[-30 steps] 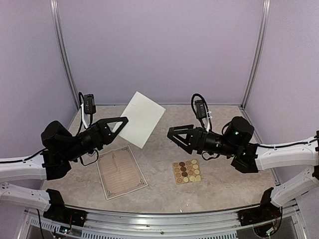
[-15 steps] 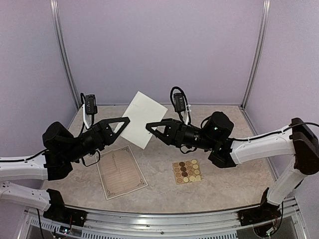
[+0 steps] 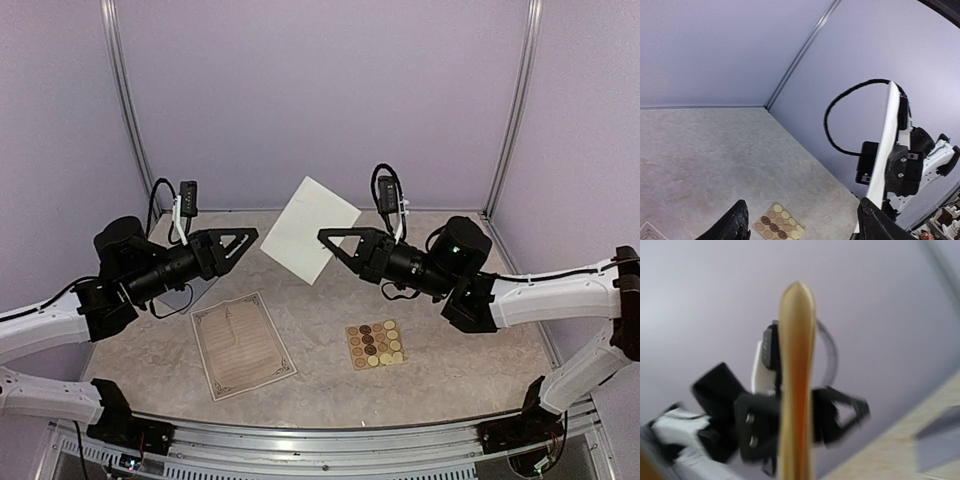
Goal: Place the letter into the envelope and seal it
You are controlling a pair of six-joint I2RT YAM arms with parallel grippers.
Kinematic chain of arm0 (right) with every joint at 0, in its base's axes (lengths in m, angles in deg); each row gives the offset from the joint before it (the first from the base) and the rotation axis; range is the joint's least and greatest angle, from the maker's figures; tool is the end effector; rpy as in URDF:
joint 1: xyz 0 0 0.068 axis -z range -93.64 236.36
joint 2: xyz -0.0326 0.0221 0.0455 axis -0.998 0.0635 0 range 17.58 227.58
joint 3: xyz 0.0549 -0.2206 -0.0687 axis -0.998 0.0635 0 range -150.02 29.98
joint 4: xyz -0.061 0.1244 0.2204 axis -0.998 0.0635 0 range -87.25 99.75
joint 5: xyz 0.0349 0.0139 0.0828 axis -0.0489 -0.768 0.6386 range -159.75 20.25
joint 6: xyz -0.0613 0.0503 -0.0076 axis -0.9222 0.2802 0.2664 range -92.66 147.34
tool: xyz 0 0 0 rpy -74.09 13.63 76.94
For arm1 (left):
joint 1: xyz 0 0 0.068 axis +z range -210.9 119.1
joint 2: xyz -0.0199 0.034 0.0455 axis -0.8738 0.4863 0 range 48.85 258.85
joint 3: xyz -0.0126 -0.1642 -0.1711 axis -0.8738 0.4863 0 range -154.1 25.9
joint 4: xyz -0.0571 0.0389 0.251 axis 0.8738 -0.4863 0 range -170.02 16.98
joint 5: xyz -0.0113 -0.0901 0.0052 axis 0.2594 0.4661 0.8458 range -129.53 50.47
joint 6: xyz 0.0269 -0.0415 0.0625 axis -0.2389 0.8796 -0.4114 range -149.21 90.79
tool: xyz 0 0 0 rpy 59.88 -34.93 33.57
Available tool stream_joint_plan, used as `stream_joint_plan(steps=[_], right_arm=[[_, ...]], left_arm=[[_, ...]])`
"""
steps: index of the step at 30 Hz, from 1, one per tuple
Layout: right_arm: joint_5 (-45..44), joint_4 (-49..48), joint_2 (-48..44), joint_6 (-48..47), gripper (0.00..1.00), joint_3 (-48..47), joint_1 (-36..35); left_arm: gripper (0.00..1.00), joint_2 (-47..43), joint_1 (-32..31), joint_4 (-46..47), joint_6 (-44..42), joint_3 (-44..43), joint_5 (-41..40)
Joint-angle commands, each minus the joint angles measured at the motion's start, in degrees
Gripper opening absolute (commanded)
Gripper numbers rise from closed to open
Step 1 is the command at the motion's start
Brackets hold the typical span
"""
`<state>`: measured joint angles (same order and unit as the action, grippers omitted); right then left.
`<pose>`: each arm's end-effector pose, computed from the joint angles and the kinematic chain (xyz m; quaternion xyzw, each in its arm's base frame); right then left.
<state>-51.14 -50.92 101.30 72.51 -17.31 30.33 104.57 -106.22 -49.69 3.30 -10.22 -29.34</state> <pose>0.1828 0.3105 0.2841 -0.1850 0.5704 0.6748 0.4302 0.1904 -0.2099 0.2853 0.1403 0.6696 -0.5038 0.5274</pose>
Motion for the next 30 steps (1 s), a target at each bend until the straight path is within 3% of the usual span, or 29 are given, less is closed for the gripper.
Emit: stream_joint_plan(steps=[1,6,10,18,30], right_arm=[[-6.7,15.3,-6.8,-5.1,0.0,2.6,3.1],[-7.5,23.7,-12.4,-6.8,0.0,6.3,7.3],[-7.2,25.7,-15.6,-6.8,0.0,9.1,9.5],[-5.4,26.9,-18.2,-7.0,0.0,11.6,11.9],[-2.6,27.0,-17.8,-6.0,0.0,13.7,15.8]], left_arm=[[0.77,-2.0,12.3,-19.2,-1.7,-4.8,-3.0],[0.84,2.1,31.6,-28.1,-1.6,-6.2,-2.5],[0.84,8.8,38.6,-26.9,-5.0,-6.6,-6.4],[0.87,26.1,43.2,-25.1,-9.9,-13.9,-9.7],[0.89,46.6,43.2,-30.6,-15.6,-28.2,-15.8]])
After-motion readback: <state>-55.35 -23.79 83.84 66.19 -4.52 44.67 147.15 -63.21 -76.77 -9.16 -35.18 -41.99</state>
